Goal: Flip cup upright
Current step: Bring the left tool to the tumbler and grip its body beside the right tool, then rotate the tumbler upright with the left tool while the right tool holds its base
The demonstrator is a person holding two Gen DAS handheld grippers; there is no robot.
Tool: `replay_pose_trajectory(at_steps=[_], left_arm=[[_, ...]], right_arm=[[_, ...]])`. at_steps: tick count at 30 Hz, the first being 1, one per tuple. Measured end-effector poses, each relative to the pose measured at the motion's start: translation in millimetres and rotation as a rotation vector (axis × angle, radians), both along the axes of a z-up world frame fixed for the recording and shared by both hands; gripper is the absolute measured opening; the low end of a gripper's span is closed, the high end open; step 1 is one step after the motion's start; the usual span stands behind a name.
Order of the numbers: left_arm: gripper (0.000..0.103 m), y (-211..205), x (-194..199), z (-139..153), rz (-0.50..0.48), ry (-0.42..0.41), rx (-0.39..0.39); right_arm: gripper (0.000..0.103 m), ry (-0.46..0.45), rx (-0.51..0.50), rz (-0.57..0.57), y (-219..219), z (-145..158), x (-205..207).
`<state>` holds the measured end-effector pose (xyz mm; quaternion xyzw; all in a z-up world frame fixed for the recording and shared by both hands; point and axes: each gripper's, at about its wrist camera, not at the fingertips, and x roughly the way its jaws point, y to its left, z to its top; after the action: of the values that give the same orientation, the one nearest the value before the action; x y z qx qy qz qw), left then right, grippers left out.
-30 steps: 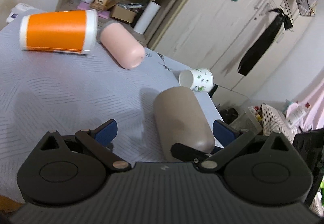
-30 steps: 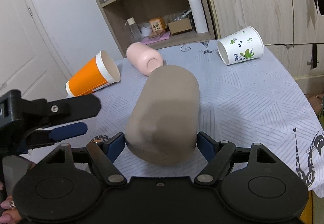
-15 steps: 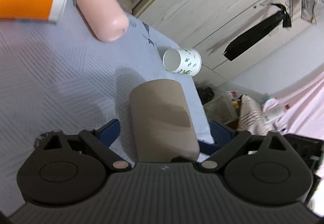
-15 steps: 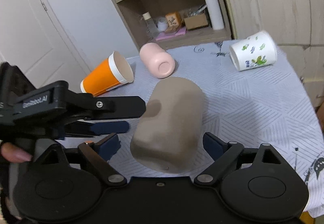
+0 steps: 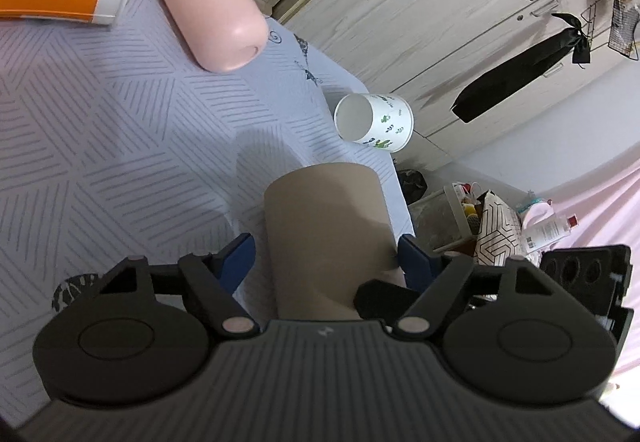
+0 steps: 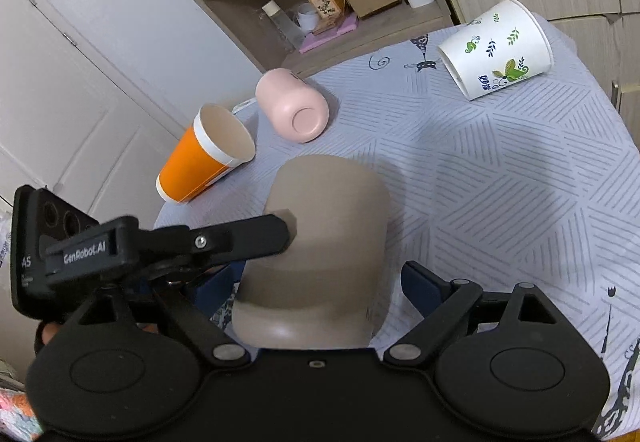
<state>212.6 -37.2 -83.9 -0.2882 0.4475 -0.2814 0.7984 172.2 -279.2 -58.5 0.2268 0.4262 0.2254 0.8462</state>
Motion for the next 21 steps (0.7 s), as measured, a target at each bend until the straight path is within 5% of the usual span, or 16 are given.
replay_pose_trajectory(at_steps=[8,21], left_arm=[[0.073,-3.8,3.7,-9.2,-0.019,0.034,-0.060],[0.072,-6.3,-30.9,20.6,-0.100,-0.201,0.076]], right_arm=[[0.087,-0.007,-0.025,0.026,3.6,-5.8,4.4],[0.084,-0.155,-0.083,0.049,13.6,1.9,-20.8]])
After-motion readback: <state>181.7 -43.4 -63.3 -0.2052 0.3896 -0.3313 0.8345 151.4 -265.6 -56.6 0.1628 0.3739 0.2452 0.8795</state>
